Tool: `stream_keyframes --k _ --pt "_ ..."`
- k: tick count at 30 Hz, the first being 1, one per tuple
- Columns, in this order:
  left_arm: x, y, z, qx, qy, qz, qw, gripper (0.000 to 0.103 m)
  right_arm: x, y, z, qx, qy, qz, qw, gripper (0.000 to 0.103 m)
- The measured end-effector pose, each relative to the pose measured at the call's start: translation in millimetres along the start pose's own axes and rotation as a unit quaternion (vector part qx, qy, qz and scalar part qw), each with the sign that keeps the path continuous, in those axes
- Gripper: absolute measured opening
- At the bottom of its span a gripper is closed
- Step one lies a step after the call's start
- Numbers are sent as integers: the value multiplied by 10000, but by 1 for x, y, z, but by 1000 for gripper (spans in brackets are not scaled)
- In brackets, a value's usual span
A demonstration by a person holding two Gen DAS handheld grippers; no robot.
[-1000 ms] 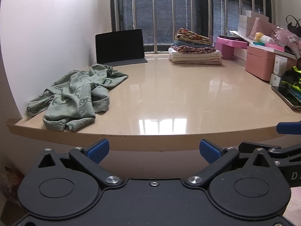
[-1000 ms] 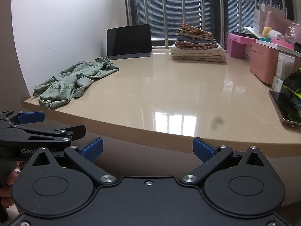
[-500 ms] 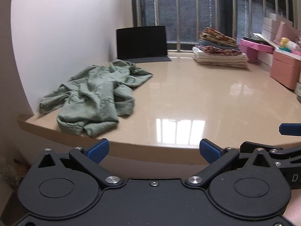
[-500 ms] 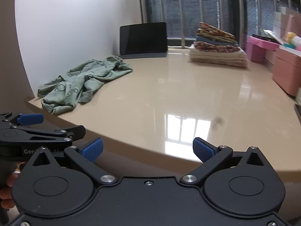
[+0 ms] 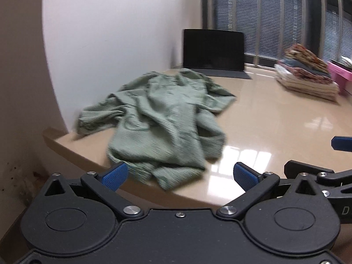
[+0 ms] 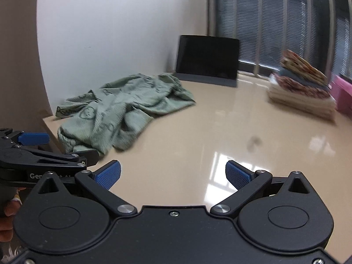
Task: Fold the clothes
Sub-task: 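Move both tools toward the crumpled green garment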
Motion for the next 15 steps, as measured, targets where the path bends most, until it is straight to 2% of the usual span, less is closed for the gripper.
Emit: stream_keyframes --k 6,10,15 --pt "-28 13 36 238 363 35 9990 103 -48 20 26 171 377 89 9991 102" --pt "-44 21 62 385 624 3 9973 103 -76 32 51 346 777 203 9962 102" --pt "-66 29 96 486 933 -32 9945 103 -110 48 84 798 1183 234 9895 102"
Point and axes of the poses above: each gripper's, at about its wrist camera, not at the fingertips, and x roughly against the way its jaws point, z to its left, y to its top, the point moved 3 cm from there along -x, roughly the way its jaws point, and after that the axes turned 14 degrees about -z, right-handed, at the moved point
